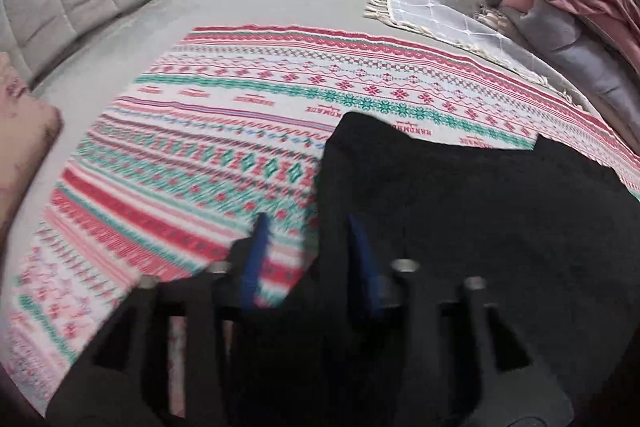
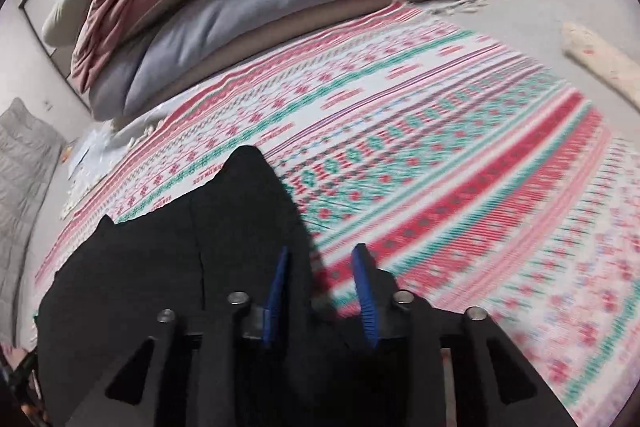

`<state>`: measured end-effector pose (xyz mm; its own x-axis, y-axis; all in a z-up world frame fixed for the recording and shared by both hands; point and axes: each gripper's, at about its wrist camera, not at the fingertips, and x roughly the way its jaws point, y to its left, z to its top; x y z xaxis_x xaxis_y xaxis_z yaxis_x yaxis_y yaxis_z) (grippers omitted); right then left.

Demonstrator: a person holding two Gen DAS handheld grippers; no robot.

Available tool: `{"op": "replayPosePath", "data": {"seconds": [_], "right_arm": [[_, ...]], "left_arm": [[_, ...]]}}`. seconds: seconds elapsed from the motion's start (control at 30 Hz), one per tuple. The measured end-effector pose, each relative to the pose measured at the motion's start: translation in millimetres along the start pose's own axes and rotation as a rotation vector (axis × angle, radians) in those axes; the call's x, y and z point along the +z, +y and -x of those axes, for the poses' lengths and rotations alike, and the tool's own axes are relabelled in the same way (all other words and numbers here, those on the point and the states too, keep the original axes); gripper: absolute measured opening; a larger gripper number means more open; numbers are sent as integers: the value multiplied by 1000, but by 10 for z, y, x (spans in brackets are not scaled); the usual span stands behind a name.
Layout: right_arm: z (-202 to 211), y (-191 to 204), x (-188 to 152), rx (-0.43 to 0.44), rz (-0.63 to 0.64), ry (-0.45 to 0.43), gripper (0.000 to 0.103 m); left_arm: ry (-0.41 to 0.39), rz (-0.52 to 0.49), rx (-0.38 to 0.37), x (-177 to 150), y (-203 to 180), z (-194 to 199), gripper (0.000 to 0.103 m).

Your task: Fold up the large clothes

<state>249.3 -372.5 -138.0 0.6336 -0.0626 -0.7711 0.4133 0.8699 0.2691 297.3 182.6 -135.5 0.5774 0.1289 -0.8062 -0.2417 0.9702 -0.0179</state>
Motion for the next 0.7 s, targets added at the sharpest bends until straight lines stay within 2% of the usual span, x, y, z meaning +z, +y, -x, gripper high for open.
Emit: {"op": "replayPosePath", "data": {"seconds": [0.1, 0.13, 0.17, 0.23, 0.33, 0.4, 0.43, 0.6, 0.7], "right_arm": [[360, -4, -144, -2, 21, -29, 42], [520, 12, -225, -5, 35, -43, 45], [629, 37, -290, -5, 46, -44, 54], [841, 115, -397, 2, 59, -48, 62], [1190, 277, -627, 30, 122, -47, 68], [1365, 412, -748, 34, 148, -61, 75], [1467, 506, -832, 29, 163, -64, 76], [1645, 785, -1269, 46, 254, -70, 78], [1624, 903, -1598, 95, 271, -61, 78]], "left_arm": [[-16, 58, -59, -142, 130, 335, 76], [-8, 81, -77, -195, 157, 438, 78], [10, 113, -111, -282, 199, 581, 81], [30, 170, -163, -439, 266, 814, 82], [65, 224, -215, -698, 310, 1128, 89], [71, 262, -232, -891, 333, 1283, 97], [75, 282, -241, -1017, 355, 1359, 98], [128, 375, -229, -1544, 466, 1414, 98], [148, 466, -176, -1839, 534, 1360, 98]]}}
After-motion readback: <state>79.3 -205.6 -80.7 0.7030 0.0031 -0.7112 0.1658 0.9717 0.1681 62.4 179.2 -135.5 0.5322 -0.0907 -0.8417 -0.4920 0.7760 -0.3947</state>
